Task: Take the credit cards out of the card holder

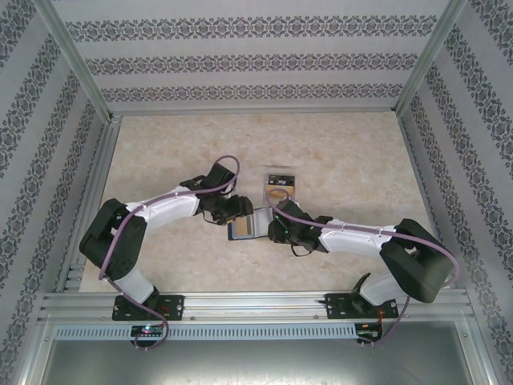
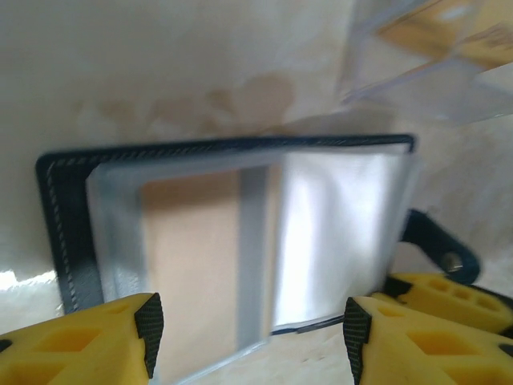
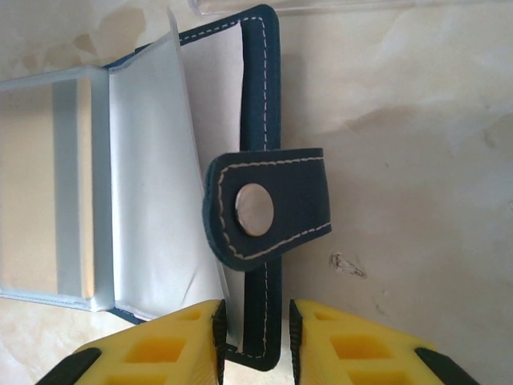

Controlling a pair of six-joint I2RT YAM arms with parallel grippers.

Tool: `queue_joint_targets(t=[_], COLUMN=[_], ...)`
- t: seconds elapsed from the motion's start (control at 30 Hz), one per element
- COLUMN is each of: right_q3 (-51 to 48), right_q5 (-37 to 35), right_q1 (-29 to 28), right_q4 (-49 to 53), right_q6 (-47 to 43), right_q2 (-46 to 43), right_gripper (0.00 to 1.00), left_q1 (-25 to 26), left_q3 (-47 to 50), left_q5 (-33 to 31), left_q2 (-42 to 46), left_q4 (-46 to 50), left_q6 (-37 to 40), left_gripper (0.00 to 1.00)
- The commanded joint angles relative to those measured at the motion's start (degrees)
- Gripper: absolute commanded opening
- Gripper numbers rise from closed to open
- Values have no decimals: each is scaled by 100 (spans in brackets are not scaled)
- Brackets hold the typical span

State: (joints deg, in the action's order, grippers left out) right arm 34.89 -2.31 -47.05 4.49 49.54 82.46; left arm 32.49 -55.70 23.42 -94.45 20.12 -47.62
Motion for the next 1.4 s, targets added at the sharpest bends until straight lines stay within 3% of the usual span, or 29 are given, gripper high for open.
queue_joint_targets(t=[0.0, 0.37, 0.7, 1.37], right_q3=[148, 149, 158, 206], right_q5=[-37, -38, -8, 37], right_q1=[-59, -94, -94, -120], right_q4=[83, 86, 56, 9], right_q6=[-67, -50, -45, -23], right_q2=[82, 65, 132, 237], right_gripper=[30, 31, 31, 30], left_q1=[-41, -32, -32, -1], left_q3=[67, 75, -37, 57], left_q5=[167, 284, -230, 242], left_q2=[-96, -381, 18, -441], left_q4=[-432, -528, -18, -423], left_q6=[-183, -136, 109, 32], left_gripper=[63, 63, 64, 64])
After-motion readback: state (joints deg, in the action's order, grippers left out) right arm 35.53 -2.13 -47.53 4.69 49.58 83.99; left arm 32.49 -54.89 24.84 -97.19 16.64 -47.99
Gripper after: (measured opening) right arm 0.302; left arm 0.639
